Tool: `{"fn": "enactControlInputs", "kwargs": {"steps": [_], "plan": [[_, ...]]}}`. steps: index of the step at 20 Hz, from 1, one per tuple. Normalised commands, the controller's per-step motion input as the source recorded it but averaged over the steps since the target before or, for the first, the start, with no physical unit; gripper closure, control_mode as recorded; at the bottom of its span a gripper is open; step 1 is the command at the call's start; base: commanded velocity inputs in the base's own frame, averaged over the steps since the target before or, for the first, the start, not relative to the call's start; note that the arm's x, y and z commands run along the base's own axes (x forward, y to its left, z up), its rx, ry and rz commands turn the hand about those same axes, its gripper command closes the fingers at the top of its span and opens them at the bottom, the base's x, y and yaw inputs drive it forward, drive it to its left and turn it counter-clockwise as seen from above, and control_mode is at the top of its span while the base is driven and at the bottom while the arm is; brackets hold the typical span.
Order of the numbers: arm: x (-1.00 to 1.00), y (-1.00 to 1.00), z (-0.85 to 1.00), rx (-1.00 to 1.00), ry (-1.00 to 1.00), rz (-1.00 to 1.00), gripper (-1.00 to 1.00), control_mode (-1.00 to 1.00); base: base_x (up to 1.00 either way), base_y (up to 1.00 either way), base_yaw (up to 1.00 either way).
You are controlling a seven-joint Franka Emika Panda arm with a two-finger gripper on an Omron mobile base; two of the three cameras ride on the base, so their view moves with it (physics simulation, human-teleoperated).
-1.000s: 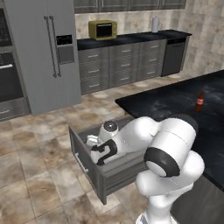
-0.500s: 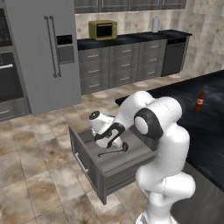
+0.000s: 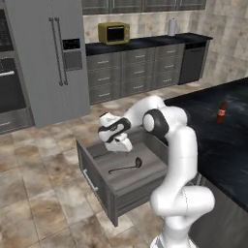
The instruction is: Pick the ladle from the drawer and place it on the counter.
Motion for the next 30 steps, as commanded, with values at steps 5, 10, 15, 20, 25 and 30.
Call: {"fn": "enactControlInputs", "kwargs": {"steps": [5, 10, 15, 20, 25, 30], "plan": [[0.12, -0.17, -0.80, 0.37, -0.08, 0.00, -1.00, -1.00, 0.00, 0.00, 0.00], [0.38, -0.06, -0.76, 0.41, -0.15, 0.00, -1.00, -1.00, 0.00, 0.00, 0.00], [0.29, -0.18, -0.55, 0.29, -0.04, 0.00, -1.00, -1.00, 0.00, 0.00, 0.00], [0.08, 0.00, -0.59, 0.09, 0.00, -0.09, -1.00, -1.00, 0.00, 0.00, 0.00], [0.12, 0.29, -0.84, 0.00, 0.00, -0.15, -1.00, -1.00, 0.00, 0.00, 0.00], [-0.12, 0.54, -1.00, 0.00, -0.07, -0.18, 1.00, -1.00, 0.00, 0.00, 0.00]]}}
